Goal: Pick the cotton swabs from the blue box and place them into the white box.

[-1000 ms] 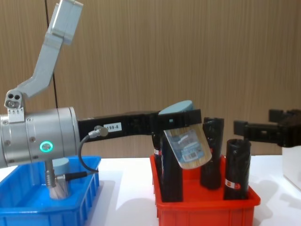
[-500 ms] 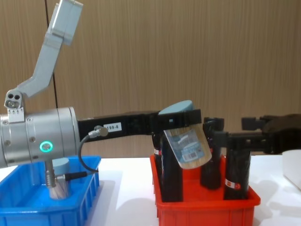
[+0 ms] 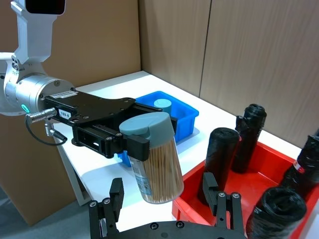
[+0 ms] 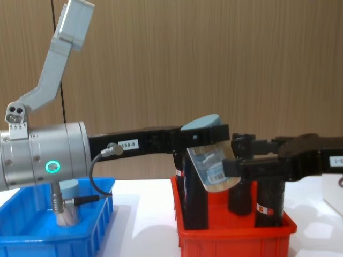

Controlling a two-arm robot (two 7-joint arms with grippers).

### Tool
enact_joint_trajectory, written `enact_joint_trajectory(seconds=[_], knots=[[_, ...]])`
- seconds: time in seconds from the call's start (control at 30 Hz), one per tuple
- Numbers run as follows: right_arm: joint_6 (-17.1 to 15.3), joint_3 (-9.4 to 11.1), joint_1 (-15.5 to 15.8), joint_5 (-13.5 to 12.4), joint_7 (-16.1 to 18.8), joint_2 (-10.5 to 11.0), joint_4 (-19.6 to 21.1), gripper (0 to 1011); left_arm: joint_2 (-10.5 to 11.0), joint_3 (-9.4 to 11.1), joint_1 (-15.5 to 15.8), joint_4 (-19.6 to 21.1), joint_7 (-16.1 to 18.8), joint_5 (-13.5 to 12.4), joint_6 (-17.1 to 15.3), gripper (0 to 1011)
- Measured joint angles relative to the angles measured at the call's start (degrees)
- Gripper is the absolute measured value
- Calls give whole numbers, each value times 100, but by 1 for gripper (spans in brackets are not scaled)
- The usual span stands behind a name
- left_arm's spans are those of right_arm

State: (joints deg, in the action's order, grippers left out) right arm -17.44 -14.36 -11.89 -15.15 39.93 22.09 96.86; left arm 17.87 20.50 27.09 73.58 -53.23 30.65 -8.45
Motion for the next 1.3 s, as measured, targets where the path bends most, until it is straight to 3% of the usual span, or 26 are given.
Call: enact_joint_trajectory(seconds=[0.9, 1.3], knots=[[211, -363, -501, 485, 109, -381, -623, 1002, 0, 0, 0, 0, 0, 0, 0, 659], [283, -435, -588, 508, 48, -444, -758, 707, 0, -1, 0, 0, 3, 1, 2, 659]])
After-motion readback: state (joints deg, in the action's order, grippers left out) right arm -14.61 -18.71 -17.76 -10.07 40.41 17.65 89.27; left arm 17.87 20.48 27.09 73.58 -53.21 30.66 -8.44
